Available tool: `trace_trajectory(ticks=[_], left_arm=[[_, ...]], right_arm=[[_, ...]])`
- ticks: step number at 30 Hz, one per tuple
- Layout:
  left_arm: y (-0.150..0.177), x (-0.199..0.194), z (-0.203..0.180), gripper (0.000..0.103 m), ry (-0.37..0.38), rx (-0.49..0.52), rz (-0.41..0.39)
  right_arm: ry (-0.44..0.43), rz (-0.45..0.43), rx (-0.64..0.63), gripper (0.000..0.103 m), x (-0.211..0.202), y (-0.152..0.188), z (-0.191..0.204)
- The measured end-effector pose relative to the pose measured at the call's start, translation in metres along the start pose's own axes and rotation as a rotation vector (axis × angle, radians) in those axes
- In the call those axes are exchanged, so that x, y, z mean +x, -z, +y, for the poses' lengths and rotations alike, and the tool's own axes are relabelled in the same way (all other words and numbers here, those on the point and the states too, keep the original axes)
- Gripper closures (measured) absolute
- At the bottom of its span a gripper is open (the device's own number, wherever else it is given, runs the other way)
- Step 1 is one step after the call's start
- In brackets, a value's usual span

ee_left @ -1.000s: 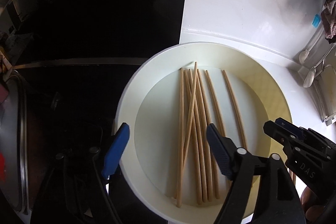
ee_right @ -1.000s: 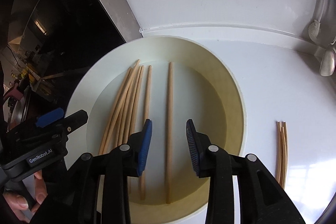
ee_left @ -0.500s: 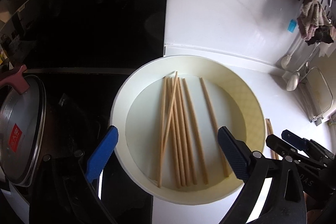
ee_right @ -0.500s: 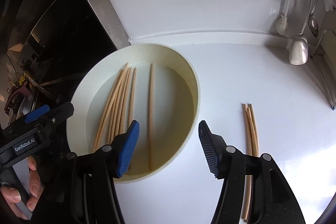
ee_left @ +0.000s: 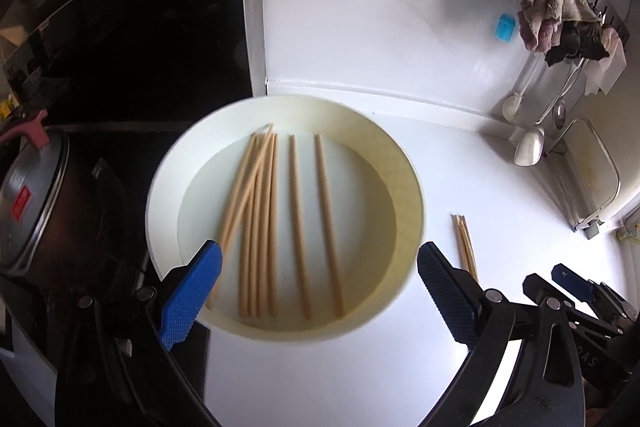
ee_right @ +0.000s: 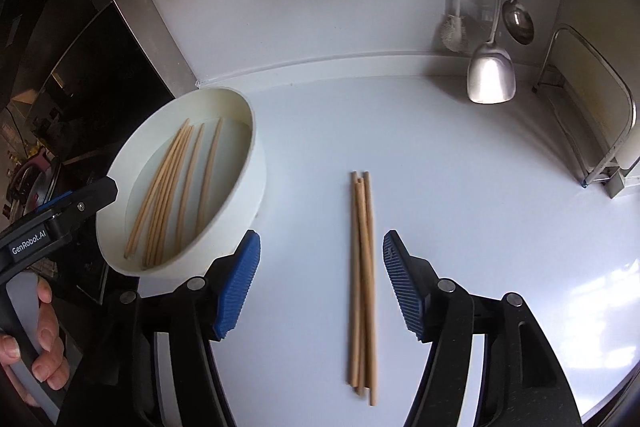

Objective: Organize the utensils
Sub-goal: 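Move both open grippers back toward the remaining chopsticks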

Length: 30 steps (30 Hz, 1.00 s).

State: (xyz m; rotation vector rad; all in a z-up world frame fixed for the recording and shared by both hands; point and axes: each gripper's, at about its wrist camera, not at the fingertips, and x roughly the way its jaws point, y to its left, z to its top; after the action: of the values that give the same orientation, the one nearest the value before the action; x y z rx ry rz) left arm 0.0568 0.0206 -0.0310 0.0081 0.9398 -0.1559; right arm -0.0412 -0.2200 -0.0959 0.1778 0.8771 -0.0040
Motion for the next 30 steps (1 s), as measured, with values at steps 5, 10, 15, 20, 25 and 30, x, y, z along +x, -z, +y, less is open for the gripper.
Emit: trace_trajectory(ticks=[5,10,15,20,25,30], left_arm=[[0.031,-0.009,-0.037,0.006,-0.043,-0.024,0.005],[0.062,-0.015,-0.06,0.006,-0.065,-0.053,0.035],[0.078,-0.013,-0.066,0.006,-0.087,-0.057,0.039],[0.087,0.005,-0.064,0.006,-0.092,-0.035,-0.025],[0.092,0.024,-0.062,0.006,-0.066,-0.021,-0.059],[0.096,0.045,-0.065,0.006,-0.043,-0.016,-0.04]], right_arm=[[-0.019,0.002,-0.016,0.039,-0.007,0.013,-0.047],[-0.065,0.055,-0.011,0.039,0.014,0.025,-0.083],[-0.104,0.075,-0.002,0.039,0.033,0.032,-0.092],[-0.081,0.055,-0.006,0.039,0.06,0.04,-0.082],[-0.049,0.011,-0.07,0.039,0.076,0.041,-0.061],[-0.018,0.005,-0.113,0.039,0.09,0.041,-0.052]])
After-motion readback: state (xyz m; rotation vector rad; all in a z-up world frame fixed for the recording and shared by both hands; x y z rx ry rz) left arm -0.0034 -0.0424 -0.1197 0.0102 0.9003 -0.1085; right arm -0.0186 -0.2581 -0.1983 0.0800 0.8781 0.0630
